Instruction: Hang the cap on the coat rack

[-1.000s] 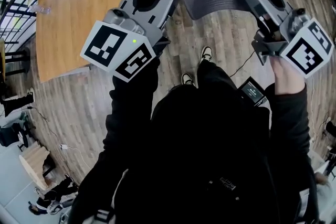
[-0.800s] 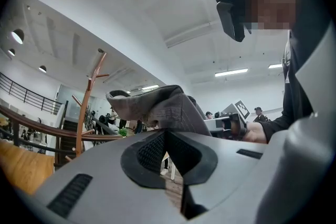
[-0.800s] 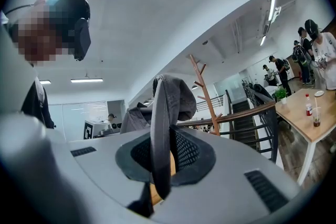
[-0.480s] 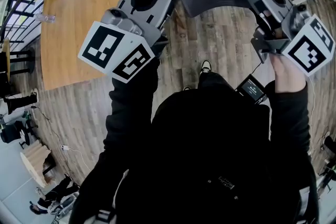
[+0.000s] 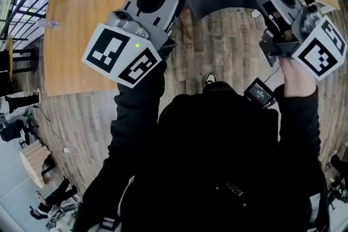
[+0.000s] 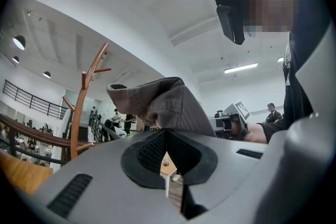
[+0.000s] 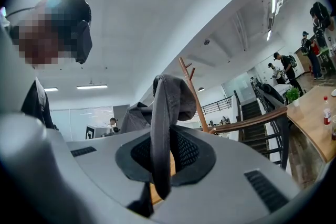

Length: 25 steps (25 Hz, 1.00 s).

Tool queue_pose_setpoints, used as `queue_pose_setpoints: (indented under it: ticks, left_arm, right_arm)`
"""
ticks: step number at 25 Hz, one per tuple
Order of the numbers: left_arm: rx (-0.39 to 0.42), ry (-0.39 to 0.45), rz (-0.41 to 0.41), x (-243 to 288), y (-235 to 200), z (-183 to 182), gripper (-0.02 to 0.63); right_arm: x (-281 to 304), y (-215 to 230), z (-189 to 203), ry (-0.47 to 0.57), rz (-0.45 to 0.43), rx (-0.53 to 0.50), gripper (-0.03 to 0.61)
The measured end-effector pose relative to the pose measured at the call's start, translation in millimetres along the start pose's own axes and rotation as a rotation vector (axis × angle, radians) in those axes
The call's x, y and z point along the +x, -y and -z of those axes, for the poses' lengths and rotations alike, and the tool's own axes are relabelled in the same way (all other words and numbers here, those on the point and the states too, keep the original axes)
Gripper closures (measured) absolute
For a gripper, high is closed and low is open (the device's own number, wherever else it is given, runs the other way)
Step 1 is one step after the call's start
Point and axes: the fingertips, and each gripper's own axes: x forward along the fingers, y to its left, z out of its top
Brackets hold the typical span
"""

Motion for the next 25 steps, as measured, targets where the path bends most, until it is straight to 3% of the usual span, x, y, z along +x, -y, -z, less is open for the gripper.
queue_pose_setpoints:
  ticks: [11, 15, 25]
  left_arm:
    - [-0.002, -0.043, -0.003, 22.1, 41.6, 19.9, 0.609]
    - [0.011, -0.039, 0.011, 28.4, 28.6, 13.4, 0.609]
    - [0.046, -0.010, 0.125, 34.8, 26.9, 5.5, 0.609]
  right_arm:
    - [-46.2, 19.5, 10.8, 0.006, -0.017, 0.049, 0.540]
    - [-36.3, 27.8, 2.6, 0.016, -0.008, 0.037, 0.540]
    - [-41.0, 16.6, -6.6, 0.077, 0.041, -0.014, 0.540]
